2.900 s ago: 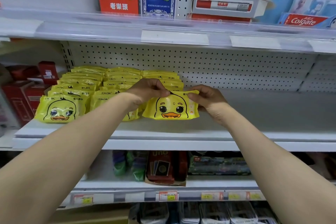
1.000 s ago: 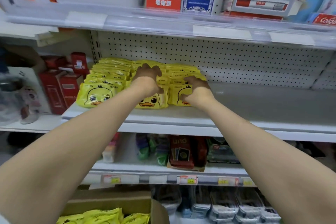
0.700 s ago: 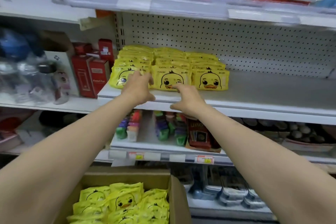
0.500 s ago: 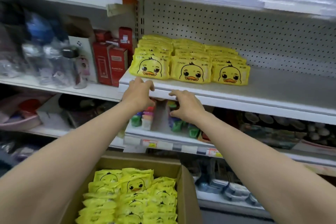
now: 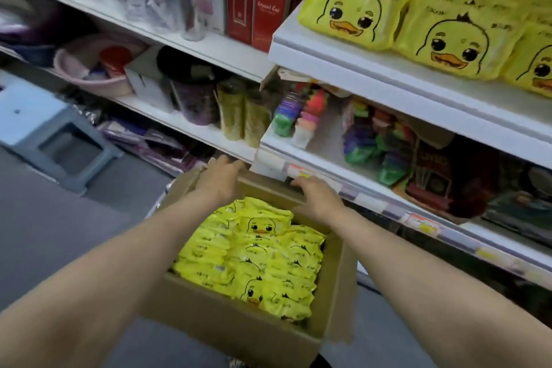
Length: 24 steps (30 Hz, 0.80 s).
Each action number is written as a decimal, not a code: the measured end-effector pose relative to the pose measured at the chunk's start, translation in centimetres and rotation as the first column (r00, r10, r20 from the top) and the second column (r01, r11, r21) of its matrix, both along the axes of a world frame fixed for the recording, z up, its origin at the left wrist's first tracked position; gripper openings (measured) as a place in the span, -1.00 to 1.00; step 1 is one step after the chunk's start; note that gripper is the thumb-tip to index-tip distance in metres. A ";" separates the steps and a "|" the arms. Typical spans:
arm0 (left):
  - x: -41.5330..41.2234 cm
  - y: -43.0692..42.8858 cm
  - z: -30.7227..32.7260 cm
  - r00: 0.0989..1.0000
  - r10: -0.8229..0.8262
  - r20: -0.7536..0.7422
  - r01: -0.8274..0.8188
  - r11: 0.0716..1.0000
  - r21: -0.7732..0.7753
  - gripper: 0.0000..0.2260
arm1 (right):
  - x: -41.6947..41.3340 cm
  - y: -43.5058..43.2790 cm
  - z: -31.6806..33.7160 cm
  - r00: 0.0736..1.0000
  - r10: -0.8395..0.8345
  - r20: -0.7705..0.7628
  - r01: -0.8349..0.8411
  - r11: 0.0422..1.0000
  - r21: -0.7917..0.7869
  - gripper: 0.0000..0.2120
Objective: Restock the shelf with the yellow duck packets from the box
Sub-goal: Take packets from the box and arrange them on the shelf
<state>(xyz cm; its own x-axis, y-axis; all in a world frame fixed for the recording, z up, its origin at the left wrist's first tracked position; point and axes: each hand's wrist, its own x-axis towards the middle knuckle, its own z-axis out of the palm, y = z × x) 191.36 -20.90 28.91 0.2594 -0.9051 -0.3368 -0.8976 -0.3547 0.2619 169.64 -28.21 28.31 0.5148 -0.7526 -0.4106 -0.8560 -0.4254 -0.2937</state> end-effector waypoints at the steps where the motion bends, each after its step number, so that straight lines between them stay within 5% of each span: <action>1: 0.3 0.5 -1.4 1.000 0.004 -0.004 -0.004 0.999 0.038 -0.44 | 0.1 0.2 -1.4 1.000 0.007 -0.017 -0.006 0.999 0.041 -0.33; 11: 3.1 6.0 -15.5 0.949 0.209 -0.236 -0.136 0.947 0.289 -0.64 | 2.5 0.2 -14.7 0.996 0.059 -0.074 -0.038 0.967 0.253 -0.41; 19: 4.3 6.2 -20.1 0.942 0.240 -0.235 -0.202 0.964 0.176 -0.55 | 4.8 0.8 -20.1 0.997 0.064 -0.030 -0.059 0.986 0.159 -0.34; 24: 3.8 3.8 -21.4 0.936 0.225 -0.271 -0.201 0.973 0.116 -0.56 | 5.2 1.1 -22.3 0.983 0.064 -0.171 -0.046 0.993 0.105 -0.32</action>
<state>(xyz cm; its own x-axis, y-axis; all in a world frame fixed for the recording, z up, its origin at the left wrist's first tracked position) 195.15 -17.10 7.55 0.3269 -0.8037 -0.4972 -0.6931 -0.5615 0.4520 174.83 -27.09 6.02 0.4685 -0.6756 -0.5693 -0.8738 -0.4495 -0.1857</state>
